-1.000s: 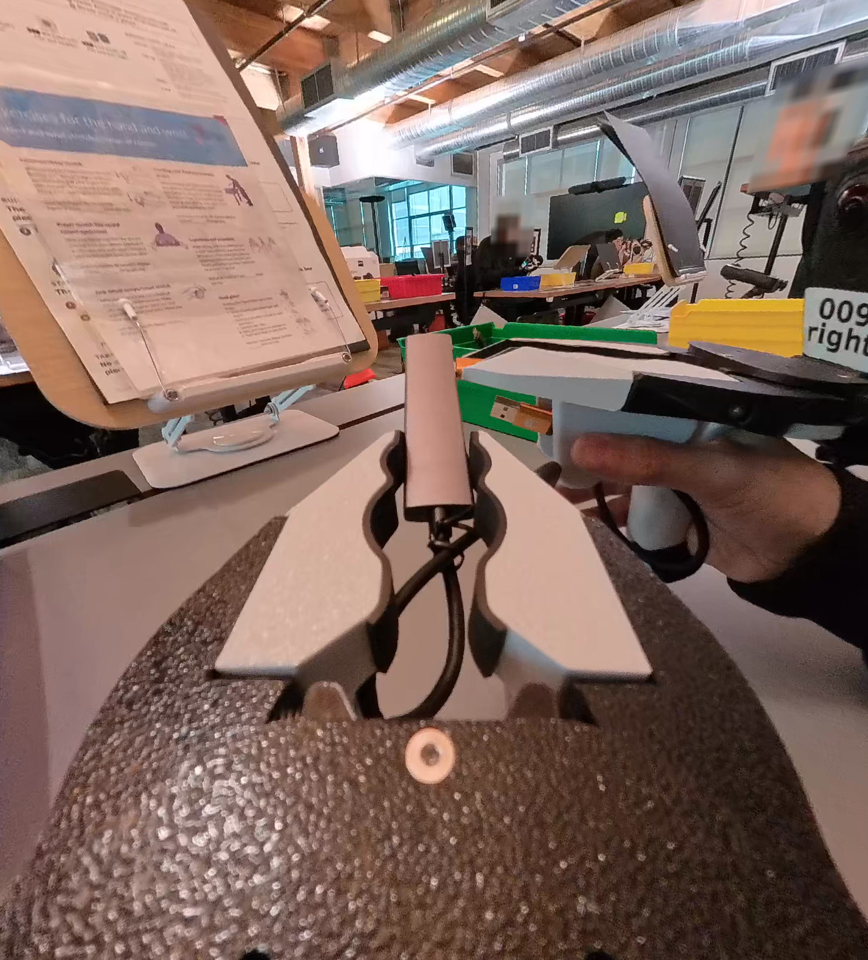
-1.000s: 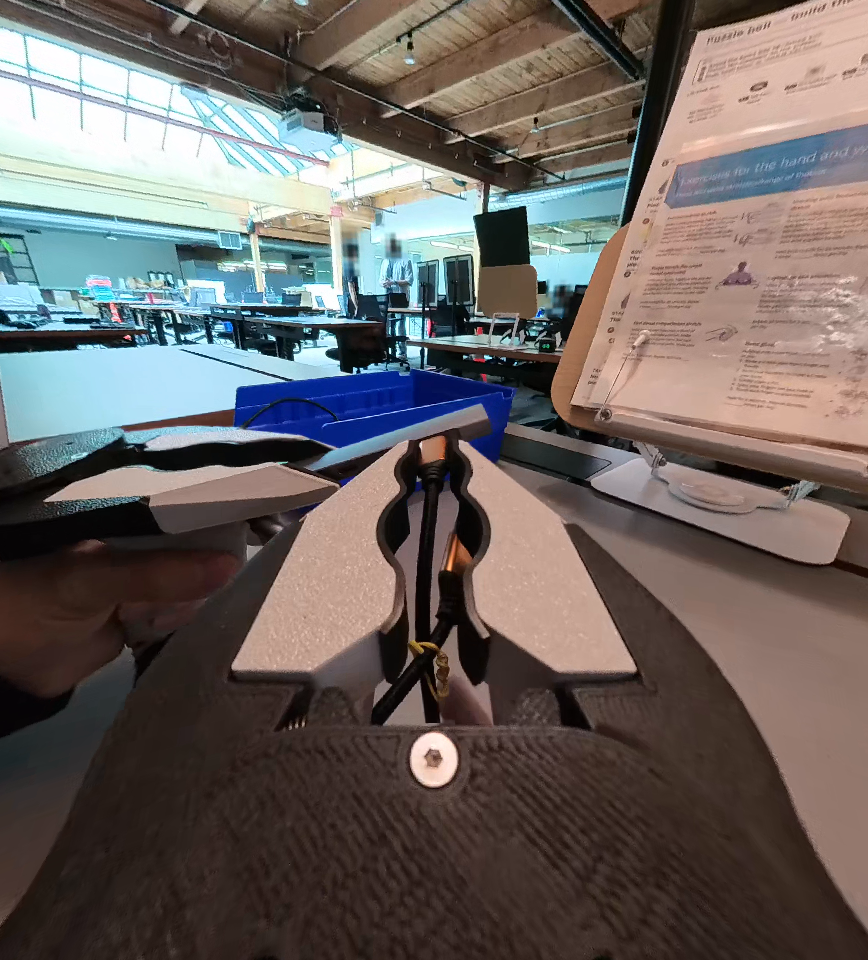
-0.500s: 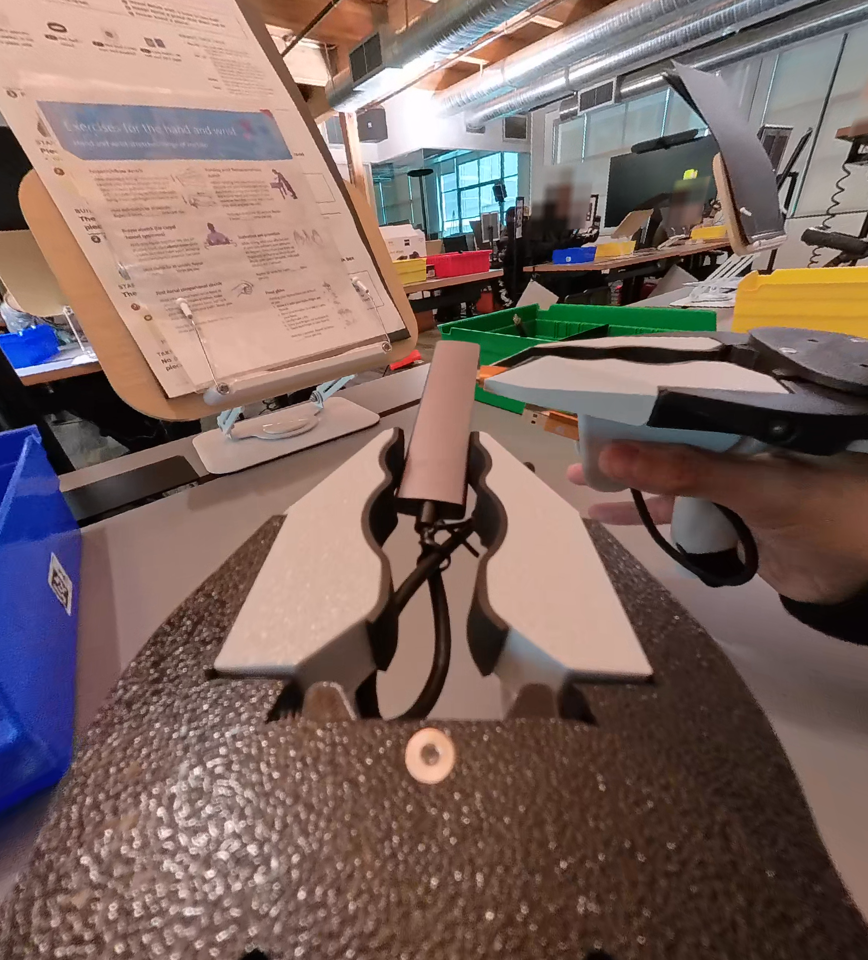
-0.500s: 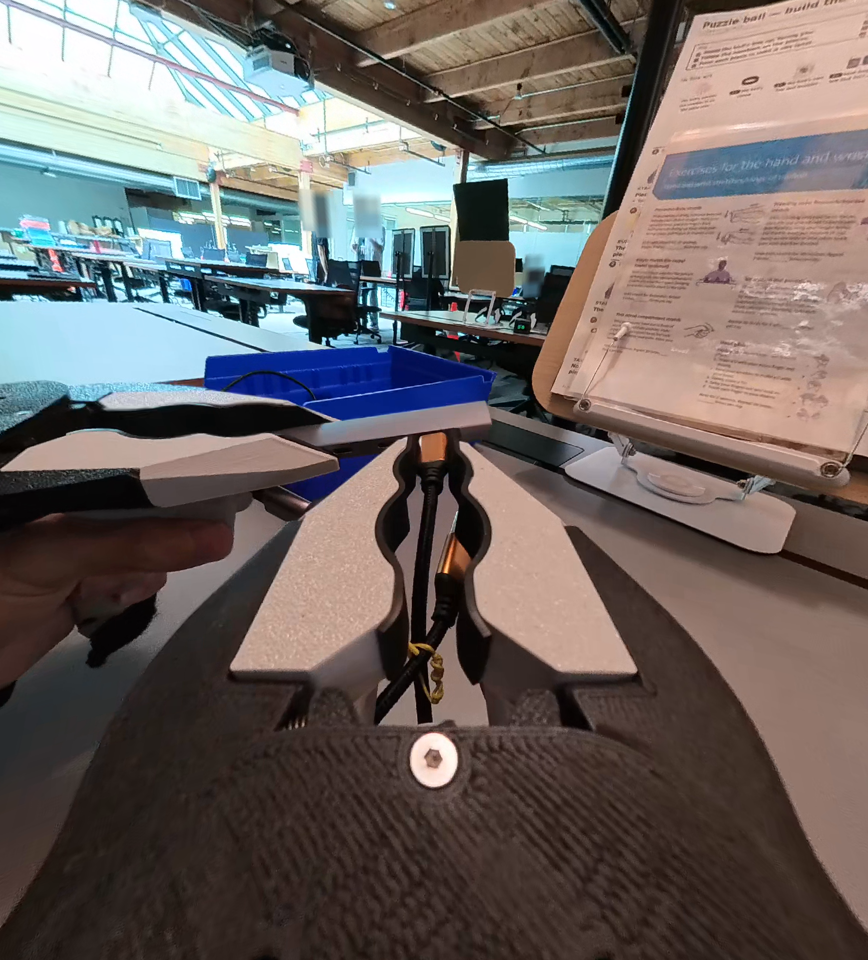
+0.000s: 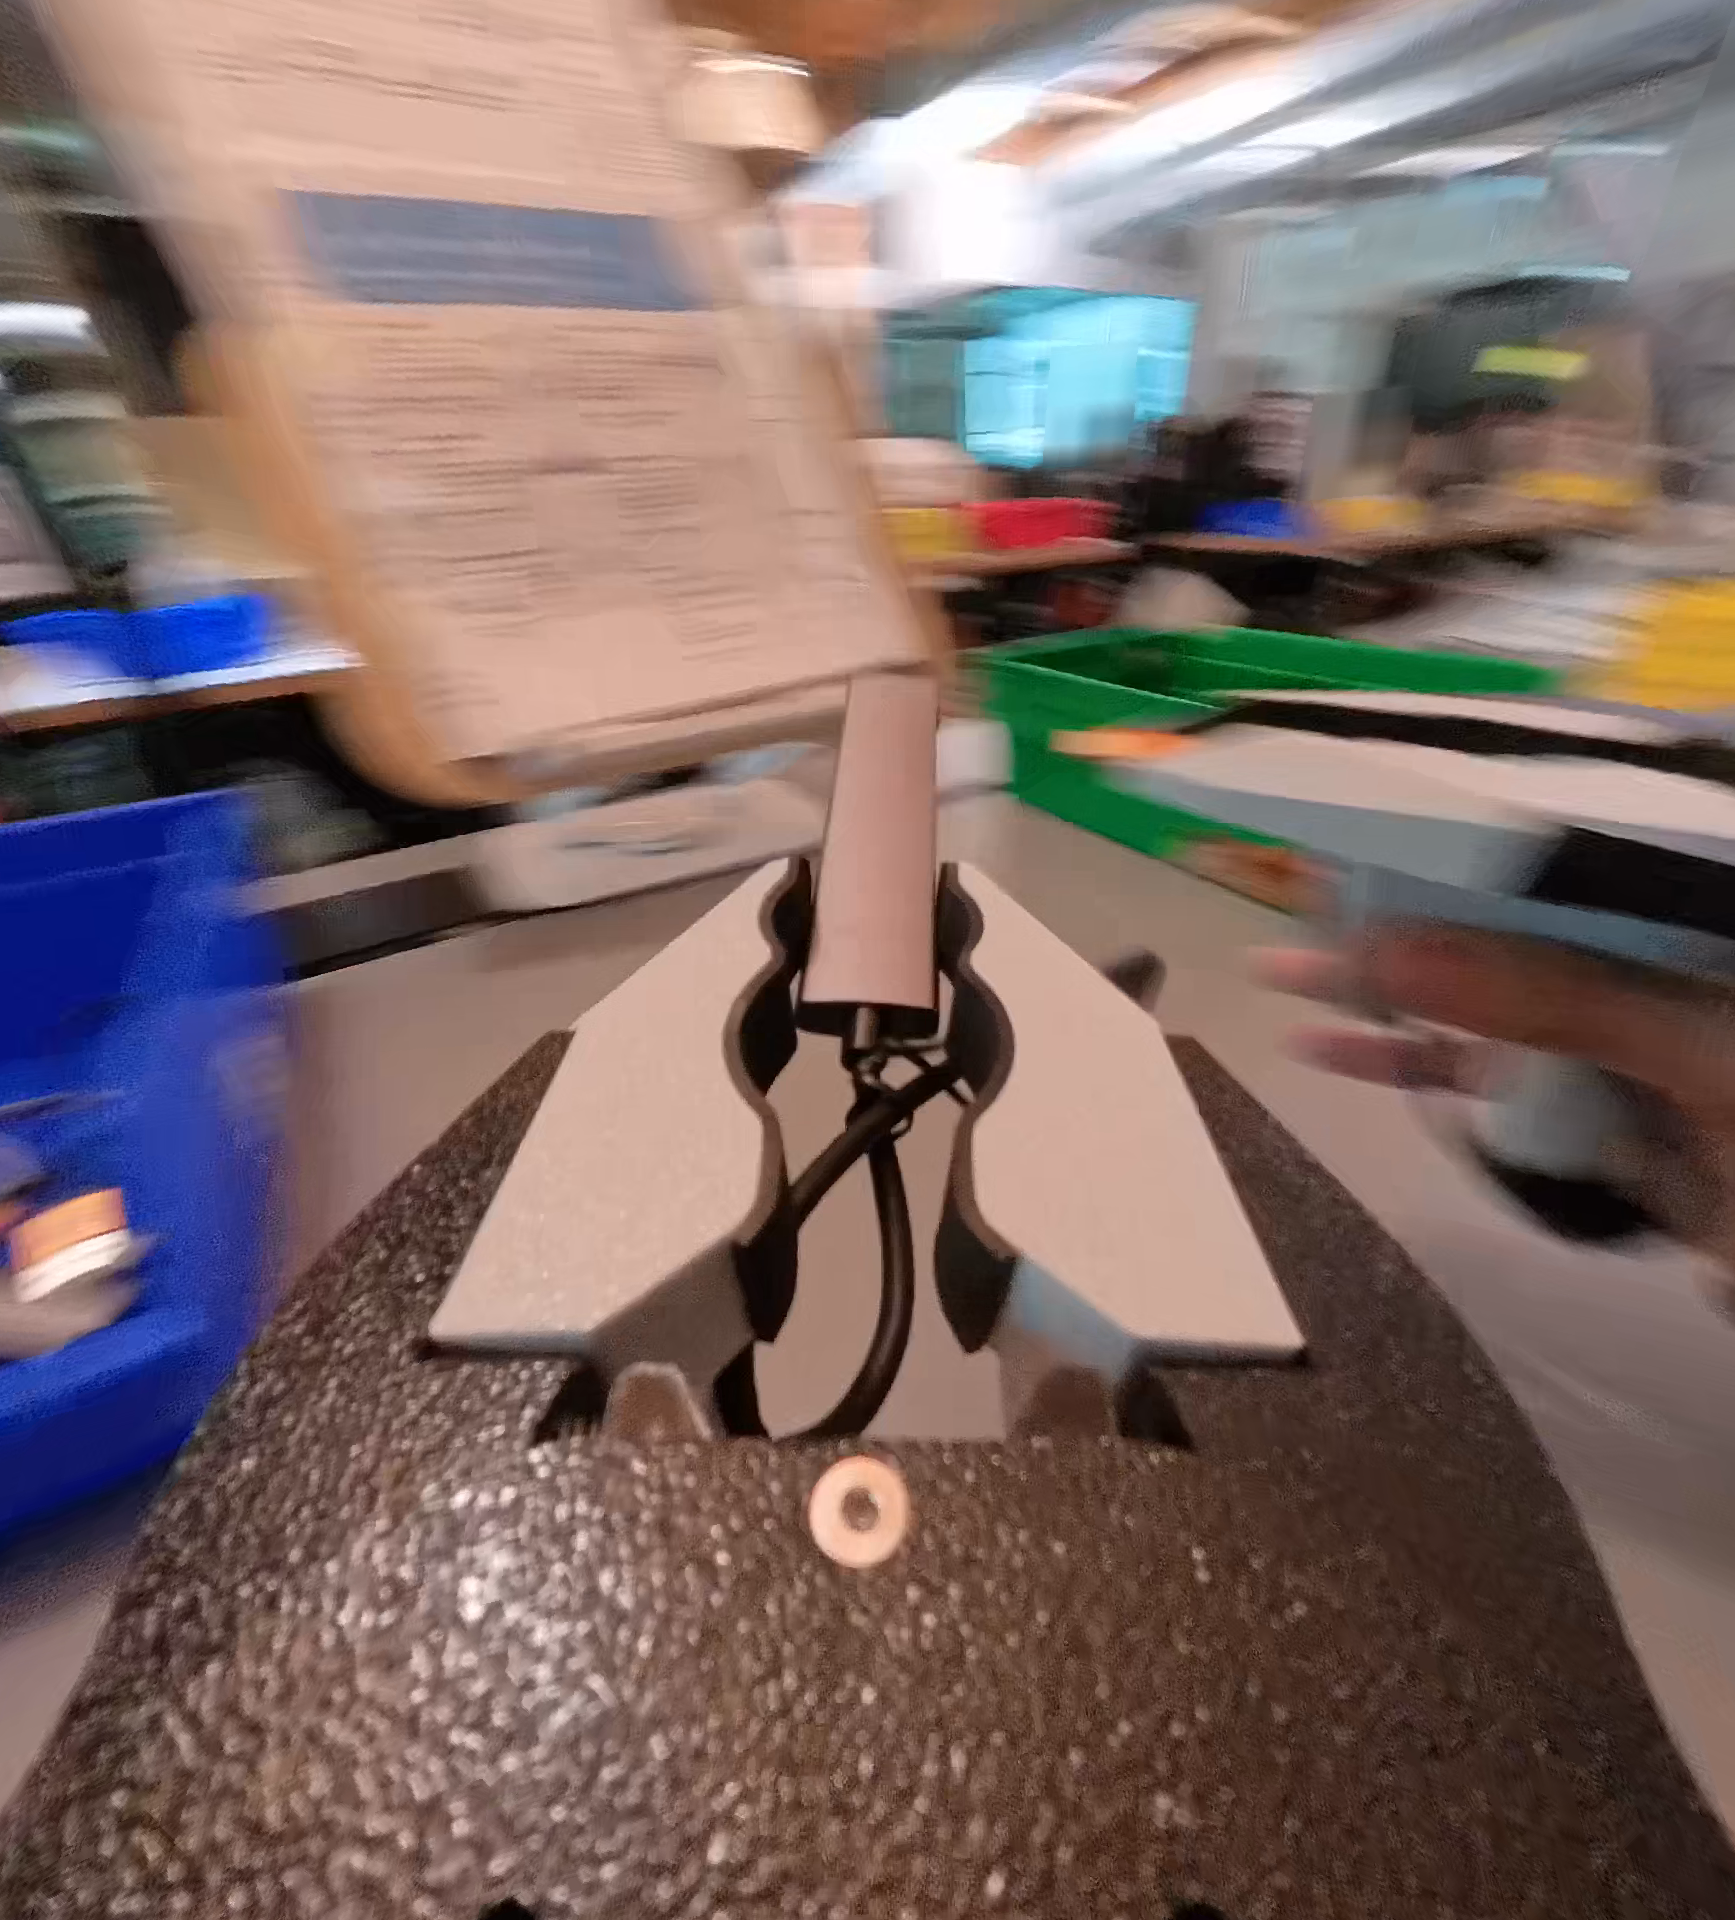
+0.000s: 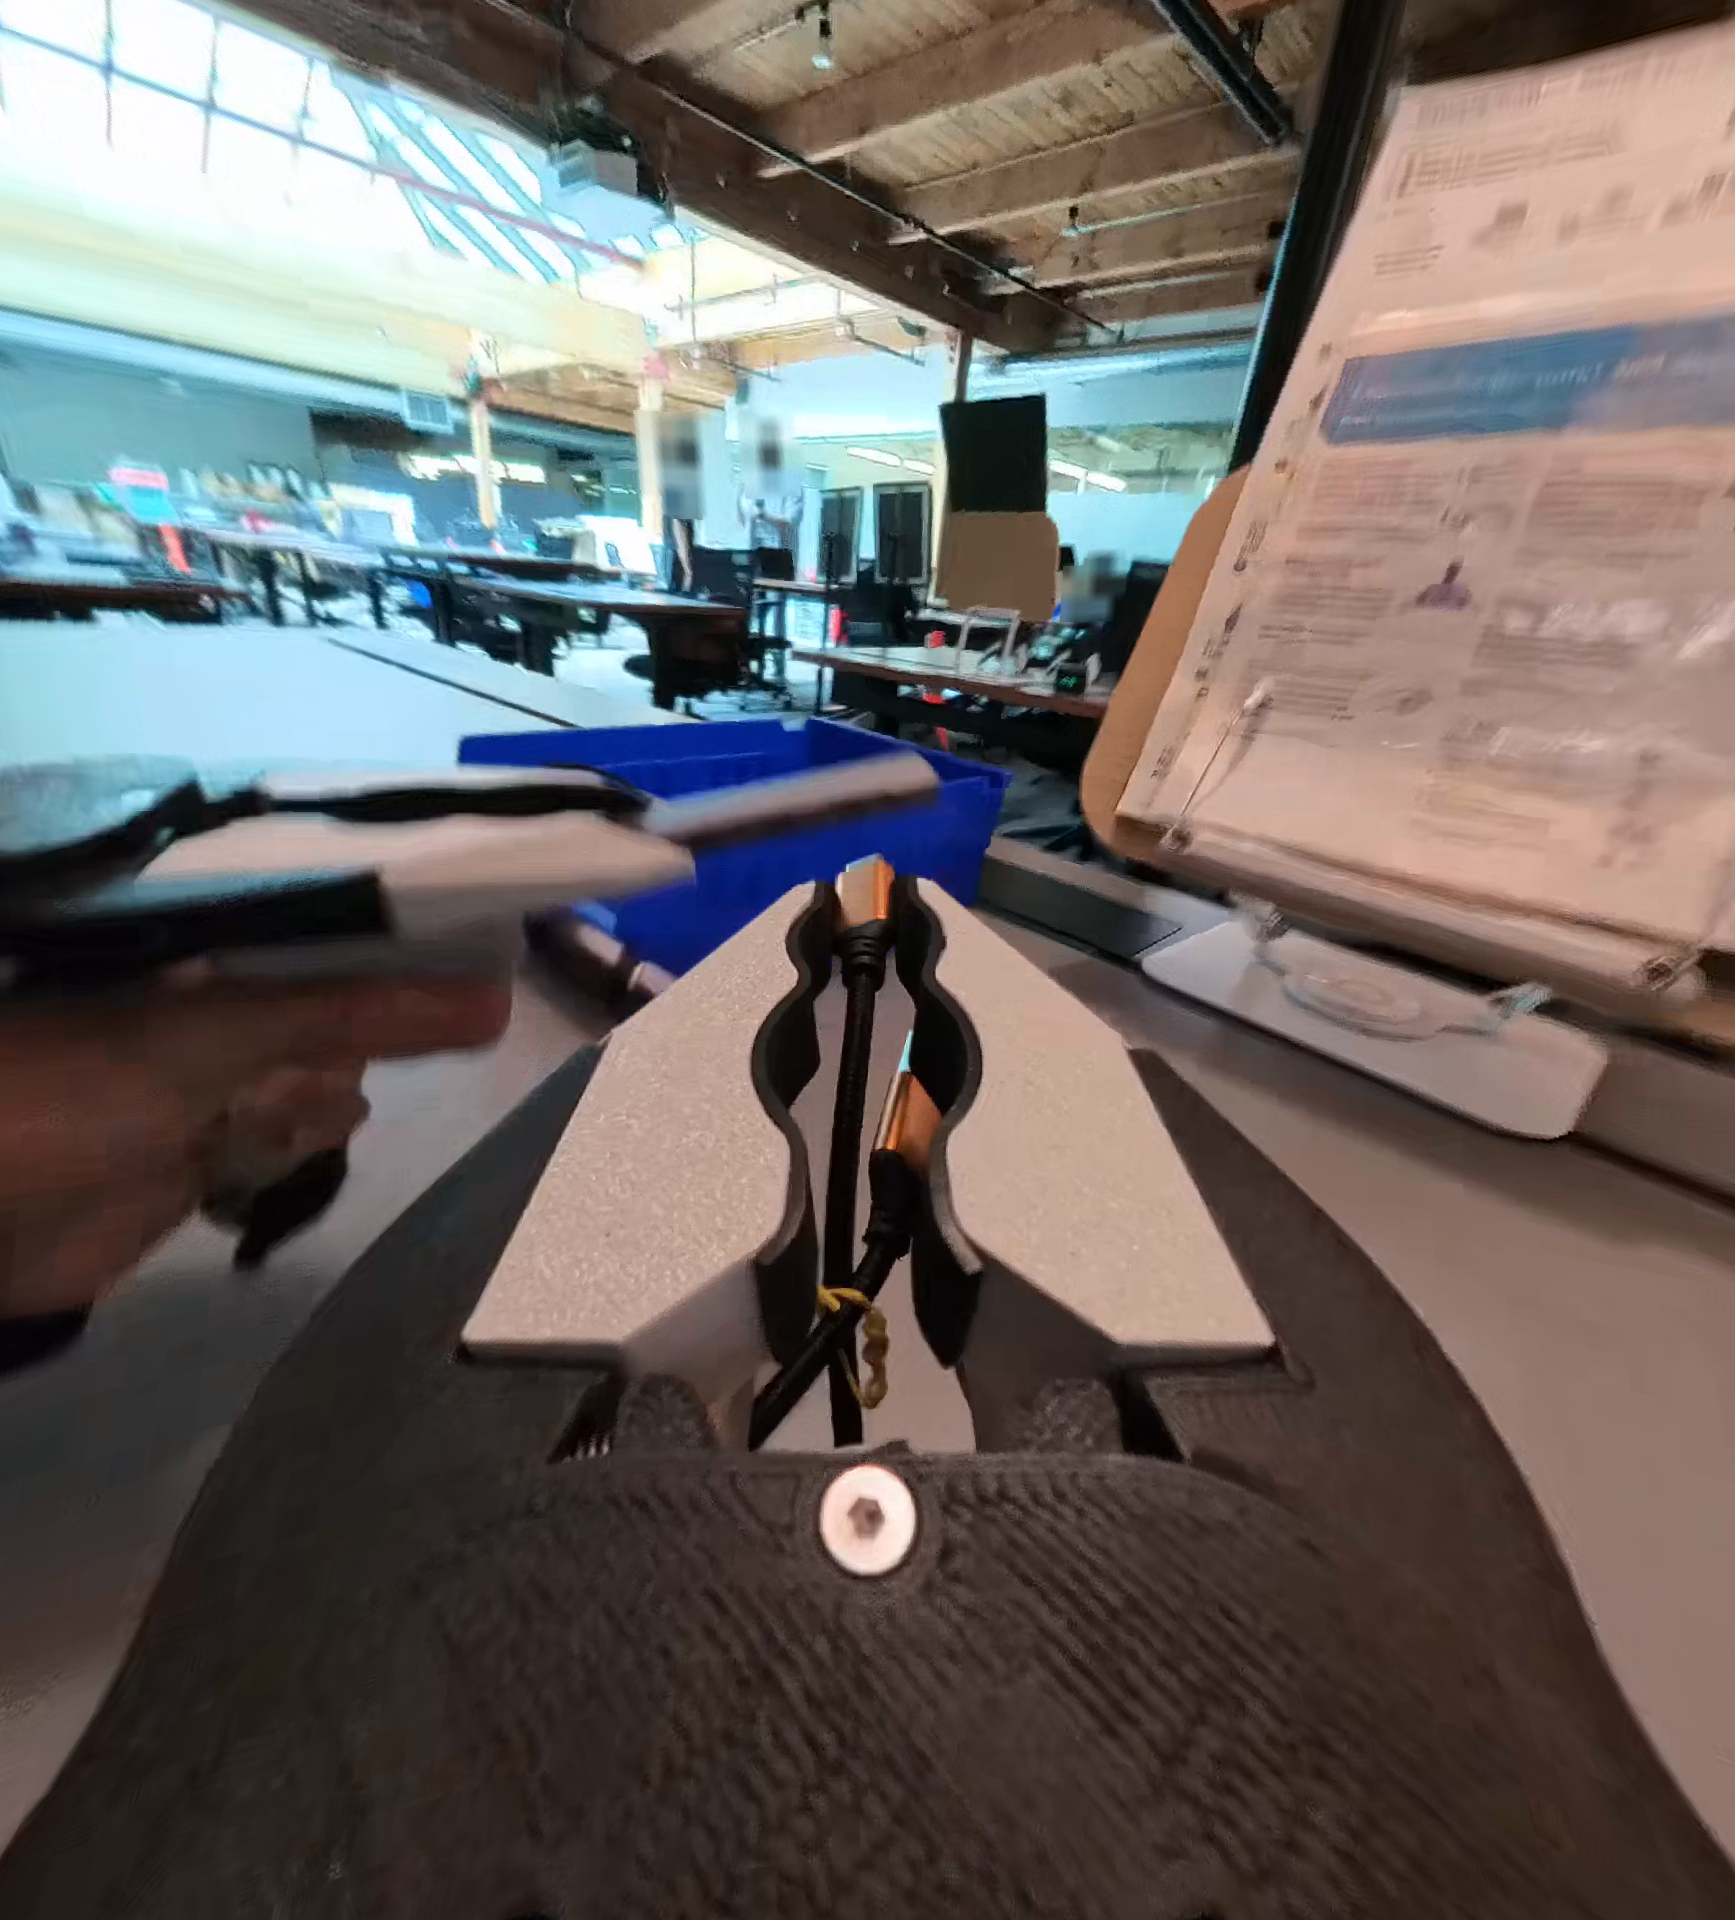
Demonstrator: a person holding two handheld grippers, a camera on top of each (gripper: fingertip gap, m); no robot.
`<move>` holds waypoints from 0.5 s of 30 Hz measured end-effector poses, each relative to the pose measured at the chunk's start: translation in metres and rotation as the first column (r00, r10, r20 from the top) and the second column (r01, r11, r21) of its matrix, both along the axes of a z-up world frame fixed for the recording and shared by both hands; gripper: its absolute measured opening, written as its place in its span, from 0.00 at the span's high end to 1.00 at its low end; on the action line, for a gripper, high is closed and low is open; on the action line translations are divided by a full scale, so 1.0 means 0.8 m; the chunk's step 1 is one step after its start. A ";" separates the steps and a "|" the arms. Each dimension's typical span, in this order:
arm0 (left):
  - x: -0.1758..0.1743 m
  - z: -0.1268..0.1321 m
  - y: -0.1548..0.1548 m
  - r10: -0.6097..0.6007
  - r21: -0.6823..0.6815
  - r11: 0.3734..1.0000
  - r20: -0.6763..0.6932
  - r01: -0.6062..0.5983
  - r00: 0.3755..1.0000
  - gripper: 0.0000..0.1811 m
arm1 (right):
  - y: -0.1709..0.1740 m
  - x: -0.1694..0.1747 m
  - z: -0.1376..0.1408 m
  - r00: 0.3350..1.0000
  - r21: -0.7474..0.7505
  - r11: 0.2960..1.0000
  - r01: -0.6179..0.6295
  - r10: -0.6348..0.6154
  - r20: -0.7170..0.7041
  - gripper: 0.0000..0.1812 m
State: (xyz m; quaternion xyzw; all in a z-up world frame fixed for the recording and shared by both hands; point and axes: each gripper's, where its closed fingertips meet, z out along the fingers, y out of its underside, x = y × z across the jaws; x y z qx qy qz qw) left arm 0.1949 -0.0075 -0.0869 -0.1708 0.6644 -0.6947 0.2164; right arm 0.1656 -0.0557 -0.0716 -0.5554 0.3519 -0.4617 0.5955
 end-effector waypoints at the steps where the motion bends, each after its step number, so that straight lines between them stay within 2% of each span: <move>1: 0.028 0.004 0.028 0.086 -0.044 0.995 -0.011 -0.087 0.996 0.87 | -0.003 -0.009 0.004 1.000 -0.011 1.000 0.014 -0.014 0.020 0.94; 2: 0.053 0.002 0.057 0.109 -0.081 0.990 -0.082 -0.116 0.991 0.87 | -0.017 -0.015 0.010 0.998 0.036 0.998 0.049 -0.050 0.030 0.94; 4: 0.068 0.024 0.093 0.110 -0.148 0.981 -0.082 -0.121 0.991 0.88 | -0.046 -0.018 0.012 0.996 0.083 0.993 0.084 -0.085 0.006 0.94; 7: 0.030 0.054 0.070 0.014 -0.154 0.988 0.013 -0.012 1.000 0.88 | -0.076 -0.022 0.030 0.992 0.079 0.990 0.115 -0.118 0.033 0.94; 9: 0.015 0.051 0.053 -0.033 -0.112 0.993 0.054 0.039 0.998 0.87 | -0.109 -0.033 0.048 0.982 0.001 0.984 0.178 -0.178 0.066 0.94; 12: 0.016 0.037 0.045 -0.063 -0.089 0.994 0.017 0.064 0.998 0.88 | -0.193 -0.045 0.069 0.960 -0.159 0.948 0.276 -0.265 0.089 0.94; 15: 0.020 0.034 0.047 -0.076 -0.101 0.992 -0.004 0.075 0.997 0.88 | -0.282 -0.037 0.056 0.965 -0.373 0.900 0.226 -0.259 -0.039 0.94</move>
